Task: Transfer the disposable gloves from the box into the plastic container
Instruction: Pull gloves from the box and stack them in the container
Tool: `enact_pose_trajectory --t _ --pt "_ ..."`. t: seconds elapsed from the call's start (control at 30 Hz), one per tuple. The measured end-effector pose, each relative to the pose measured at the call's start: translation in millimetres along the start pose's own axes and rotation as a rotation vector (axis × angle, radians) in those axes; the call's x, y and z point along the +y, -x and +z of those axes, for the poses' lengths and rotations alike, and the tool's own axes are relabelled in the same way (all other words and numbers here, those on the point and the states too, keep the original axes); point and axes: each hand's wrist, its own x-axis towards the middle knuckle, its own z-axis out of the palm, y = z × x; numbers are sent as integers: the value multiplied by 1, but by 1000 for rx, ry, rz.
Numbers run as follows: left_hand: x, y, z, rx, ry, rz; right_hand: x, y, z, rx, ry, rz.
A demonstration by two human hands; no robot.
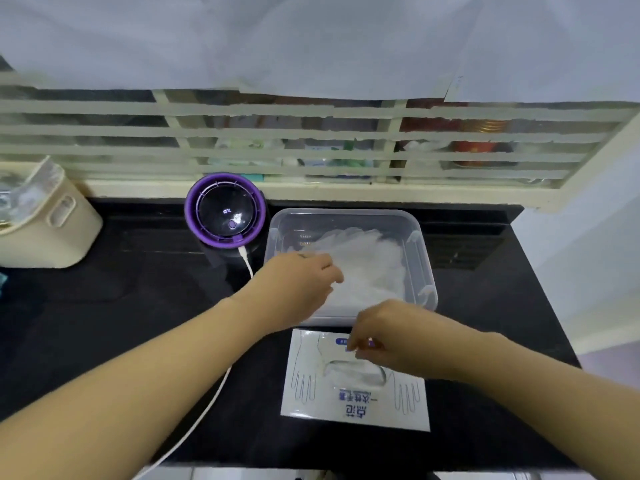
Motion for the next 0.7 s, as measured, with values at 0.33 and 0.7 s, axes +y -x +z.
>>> enact_pose_trajectory --t 0.33,0.7 --pt "30 66 58 11 187 239 19 -10 84 -46 248 -61" --pt "35 74 85 -137 211 75 11 -21 98 108 125 10"
